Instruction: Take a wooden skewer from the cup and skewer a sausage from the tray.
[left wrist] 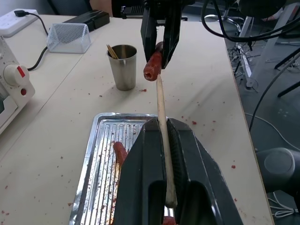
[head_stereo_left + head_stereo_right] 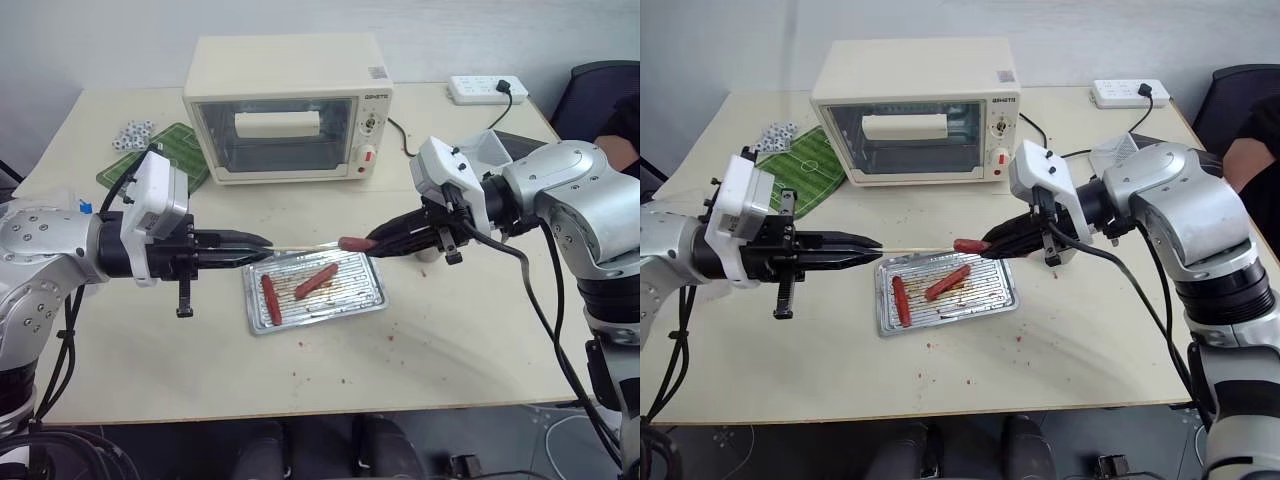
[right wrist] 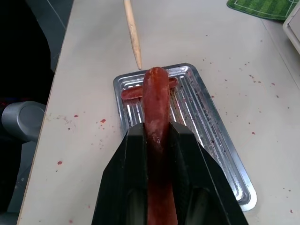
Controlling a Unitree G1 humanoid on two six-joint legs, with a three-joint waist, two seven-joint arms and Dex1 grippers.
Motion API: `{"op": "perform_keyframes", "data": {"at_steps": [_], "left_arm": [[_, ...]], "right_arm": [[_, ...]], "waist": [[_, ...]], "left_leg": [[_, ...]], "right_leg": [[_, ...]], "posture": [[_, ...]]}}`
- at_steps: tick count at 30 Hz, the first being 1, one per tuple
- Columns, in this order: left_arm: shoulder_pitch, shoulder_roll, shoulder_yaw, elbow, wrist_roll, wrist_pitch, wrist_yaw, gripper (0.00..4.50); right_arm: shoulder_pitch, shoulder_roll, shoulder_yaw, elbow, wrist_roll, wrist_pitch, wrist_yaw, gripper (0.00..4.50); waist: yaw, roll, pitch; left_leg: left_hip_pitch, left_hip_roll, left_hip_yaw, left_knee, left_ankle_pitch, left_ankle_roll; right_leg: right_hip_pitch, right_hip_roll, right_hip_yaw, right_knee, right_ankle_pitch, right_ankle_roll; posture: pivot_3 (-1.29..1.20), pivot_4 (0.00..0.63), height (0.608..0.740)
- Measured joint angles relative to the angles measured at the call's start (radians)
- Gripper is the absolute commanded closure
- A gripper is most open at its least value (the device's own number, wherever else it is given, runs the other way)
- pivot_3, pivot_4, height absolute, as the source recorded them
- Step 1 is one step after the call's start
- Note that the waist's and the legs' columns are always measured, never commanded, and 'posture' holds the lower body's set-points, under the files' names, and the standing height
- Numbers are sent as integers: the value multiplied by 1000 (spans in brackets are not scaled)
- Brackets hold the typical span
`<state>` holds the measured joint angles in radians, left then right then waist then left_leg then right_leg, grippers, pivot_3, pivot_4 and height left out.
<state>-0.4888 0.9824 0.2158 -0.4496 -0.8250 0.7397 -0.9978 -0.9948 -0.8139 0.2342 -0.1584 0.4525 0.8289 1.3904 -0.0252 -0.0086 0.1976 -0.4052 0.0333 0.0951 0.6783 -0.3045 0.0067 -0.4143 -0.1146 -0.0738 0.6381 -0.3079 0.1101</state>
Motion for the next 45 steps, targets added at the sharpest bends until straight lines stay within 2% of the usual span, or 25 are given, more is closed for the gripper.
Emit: {"op": "perform_keyframes", "data": {"at_steps": [45], "left_arm": [[-28,7,-27,40,23,-34,-41,4500]], "right_arm": [[0,-8,-2,-27,11,0,-12,3910]], "waist": [[0,0,0]], "left_leg": [[0,0,0,1,0,0]], "right_leg": [[0,0,0,1,0,0]], "posture": [[0,150,740]]}}
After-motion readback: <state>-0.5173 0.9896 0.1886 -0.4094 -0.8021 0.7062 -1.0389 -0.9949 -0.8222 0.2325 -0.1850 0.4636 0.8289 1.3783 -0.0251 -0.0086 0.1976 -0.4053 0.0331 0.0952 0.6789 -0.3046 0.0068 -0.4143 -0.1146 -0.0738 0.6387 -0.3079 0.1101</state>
